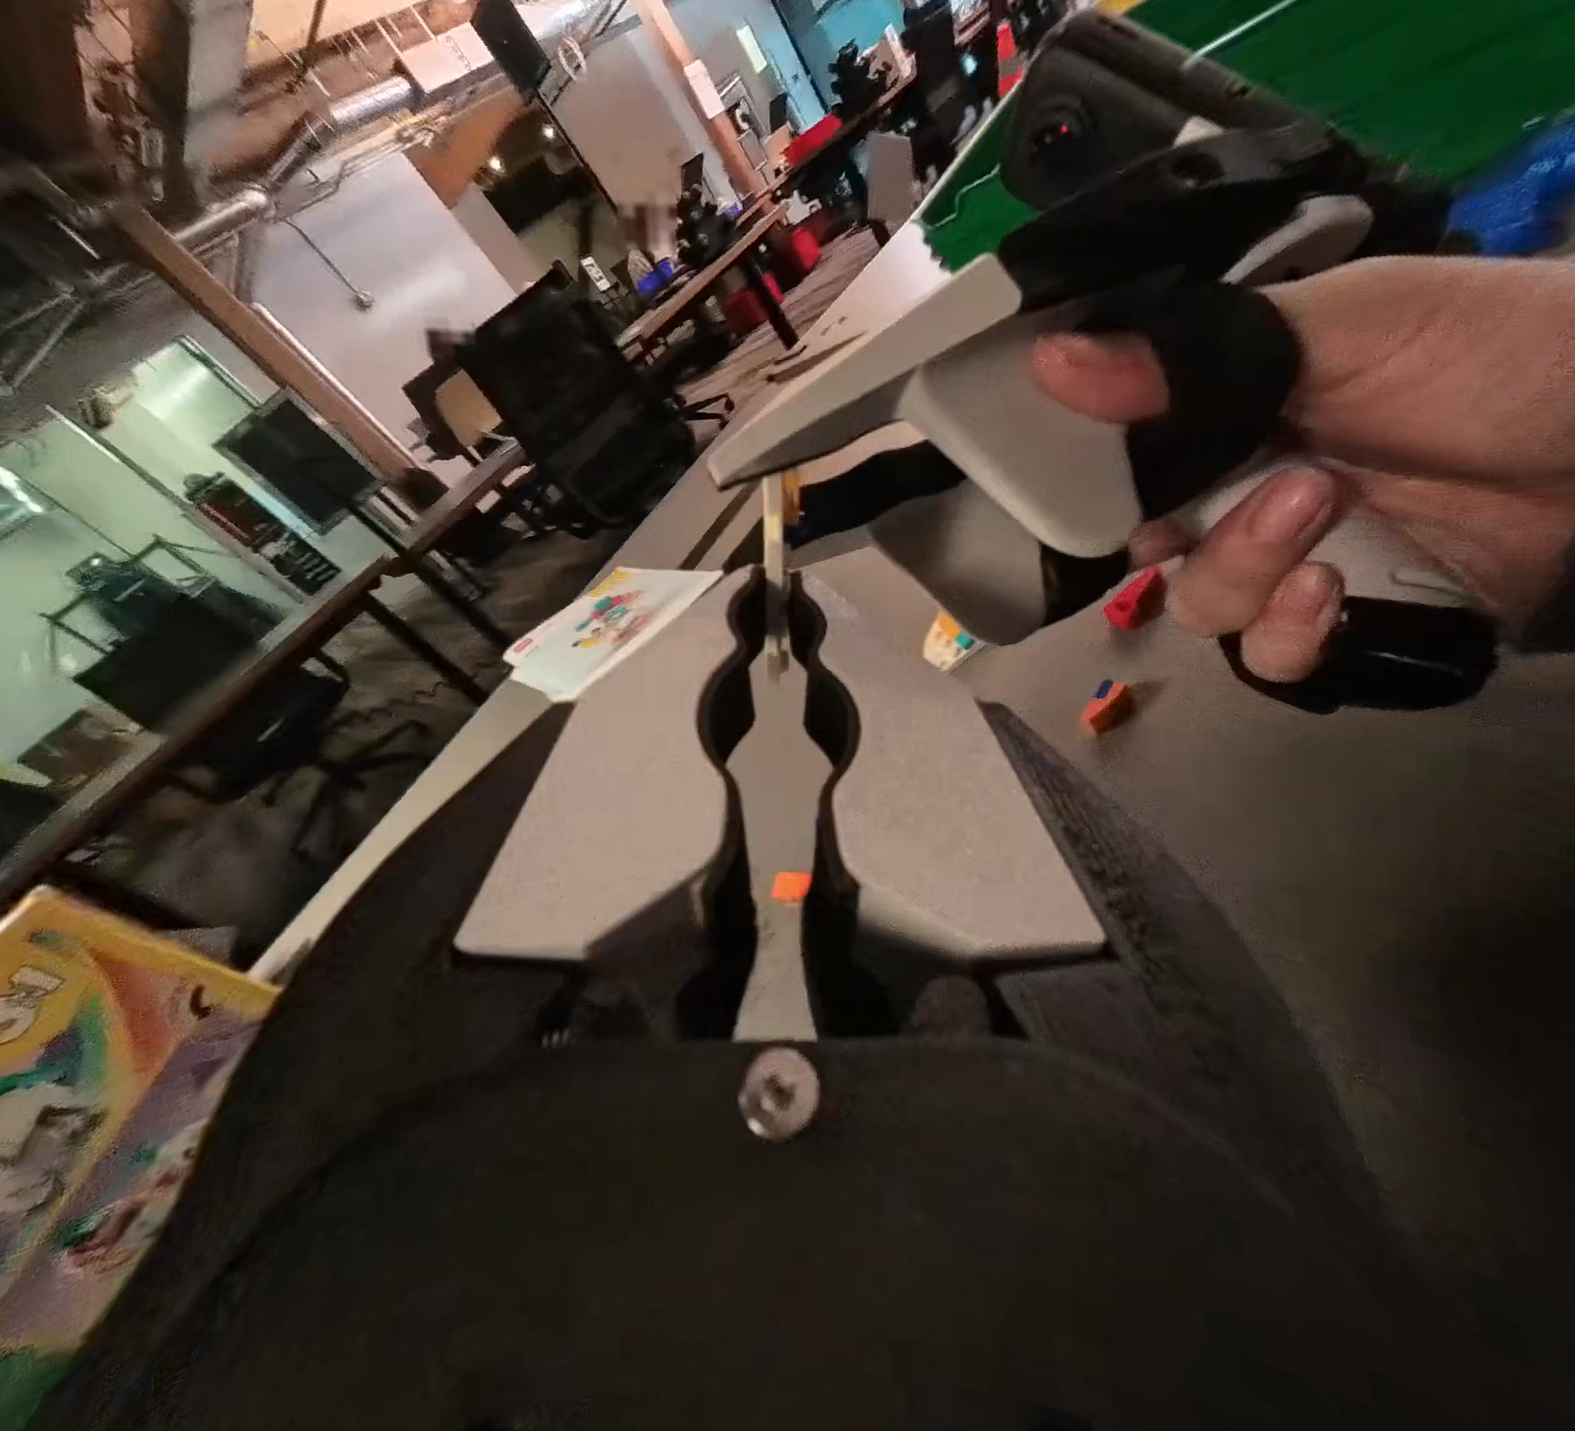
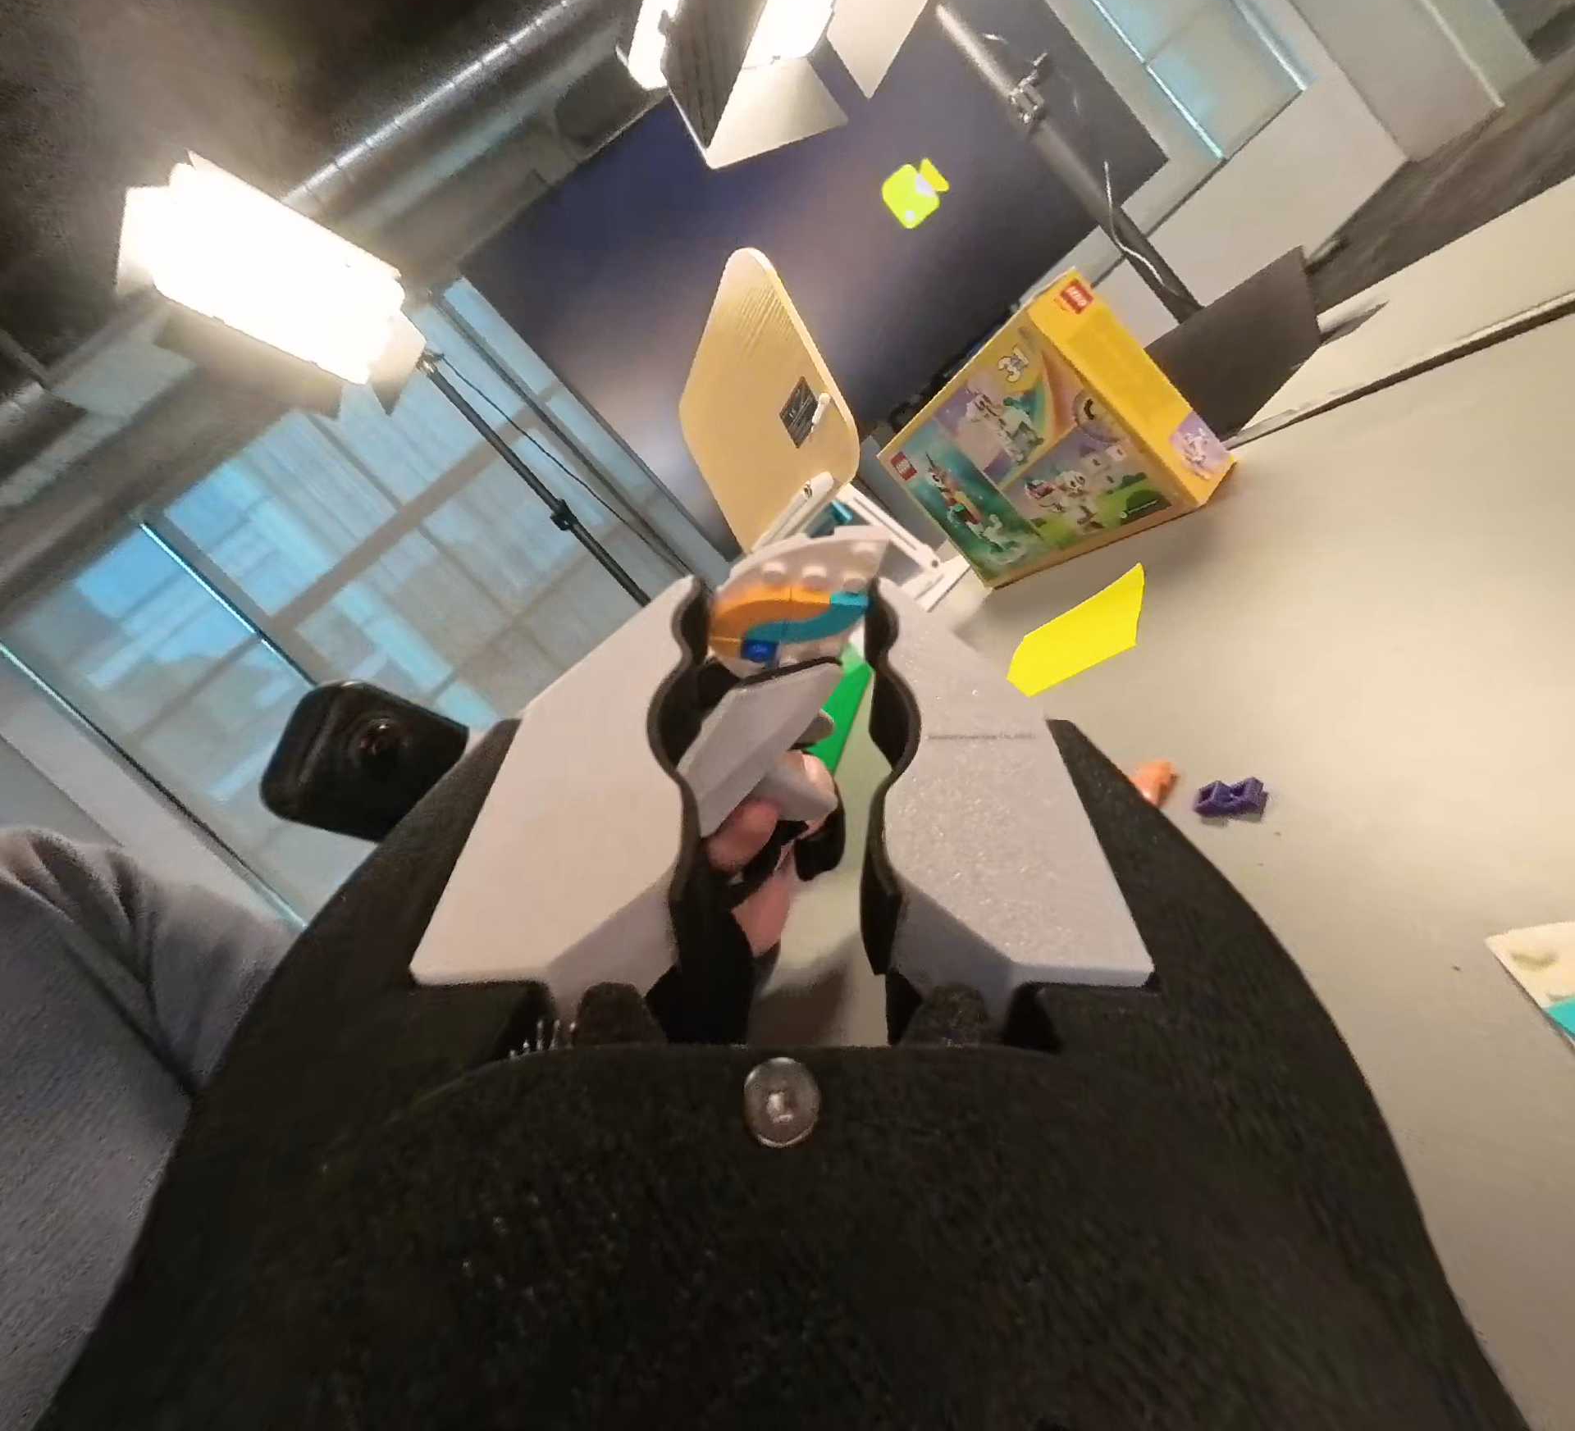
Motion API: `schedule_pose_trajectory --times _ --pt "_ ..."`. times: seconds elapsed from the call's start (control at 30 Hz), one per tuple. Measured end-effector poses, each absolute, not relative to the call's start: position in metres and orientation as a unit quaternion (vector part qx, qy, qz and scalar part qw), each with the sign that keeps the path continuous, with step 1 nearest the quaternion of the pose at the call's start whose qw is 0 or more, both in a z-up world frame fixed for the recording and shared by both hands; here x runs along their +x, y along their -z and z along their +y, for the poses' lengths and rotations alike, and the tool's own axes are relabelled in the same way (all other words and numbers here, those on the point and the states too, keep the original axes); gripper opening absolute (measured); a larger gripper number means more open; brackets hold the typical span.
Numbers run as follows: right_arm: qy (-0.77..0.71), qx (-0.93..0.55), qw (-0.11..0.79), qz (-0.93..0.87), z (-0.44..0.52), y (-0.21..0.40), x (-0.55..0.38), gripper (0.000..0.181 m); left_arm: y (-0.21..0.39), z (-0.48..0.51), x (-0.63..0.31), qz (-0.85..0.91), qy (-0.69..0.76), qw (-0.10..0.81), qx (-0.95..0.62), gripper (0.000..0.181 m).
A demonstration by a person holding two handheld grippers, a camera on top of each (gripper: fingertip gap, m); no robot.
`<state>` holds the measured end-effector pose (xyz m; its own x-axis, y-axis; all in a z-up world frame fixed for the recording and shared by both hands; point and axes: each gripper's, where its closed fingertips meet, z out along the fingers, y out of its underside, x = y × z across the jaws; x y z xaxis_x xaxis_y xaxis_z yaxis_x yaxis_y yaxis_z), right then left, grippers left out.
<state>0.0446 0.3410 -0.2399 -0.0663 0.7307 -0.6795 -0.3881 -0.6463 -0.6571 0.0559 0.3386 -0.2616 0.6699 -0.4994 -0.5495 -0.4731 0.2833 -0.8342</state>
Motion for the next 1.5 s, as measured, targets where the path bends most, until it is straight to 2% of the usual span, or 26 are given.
schedule_pose_trajectory --times 0.17,0.23,0.27,0.3,0.53,0.83,1.0,1.13,1.27,1.33,1.5 --pt "-0.71 -0.554 0.393 -0.187 0.336 0.237 0.045 0.032 0.259 0.336 0.057 0.383 0.09 0.678 -0.621 0.003" --pt "-0.713 -0.534 0.398 -0.219 0.331 0.233 0.05 0.02 0.252 0.33 0.061 0.351 0.196 0.669 -0.626 0.003" --pt "-0.7 -0.539 0.405 -0.235 0.331 0.235 0.051 0.02 0.25 0.328 0.063 0.322 0.275 0.645 -0.637 0.003" --pt "-0.684 -0.549 0.411 -0.248 0.332 0.239 0.05 0.02 0.254 0.329 0.063 0.324 0.283 0.637 -0.639 0.003" --pt "-0.66 -0.593 0.4 -0.231 0.348 0.261 0.048 0.024 0.276 0.343 0.056 0.333 0.203 0.631 -0.67 0.003" --pt "-0.704 -0.571 0.383 -0.178 0.35 0.254 0.042 0.026 0.27 0.347 0.049 0.308 0.217 0.649 -0.661 0.003" --pt "-0.7 -0.569 0.404 -0.152 0.358 0.252 0.05 0.026 0.26 0.347 0.044 0.261 0.287 0.65 -0.654 0.003" --pt "-0.693 -0.575 0.402 -0.168 0.353 0.253 0.043 0.031 0.264 0.347 0.047 0.264 0.288 0.642 -0.66 0.003" --pt "-0.684 -0.585 0.402 -0.166 0.349 0.256 0.032 0.037 0.275 0.349 0.052 0.307 0.195 0.641 -0.676 0.003" --pt "-0.674 -0.591 0.405 -0.179 0.348 0.258 0.029 0.032 0.276 0.347 0.058 0.324 0.167 0.637 -0.679 0.003" --pt "-0.649 -0.598 0.375 -0.283 0.338 0.268 0.032 0.029 0.283 0.341 0.062 0.341 0.235 0.589 -0.694 0.003"
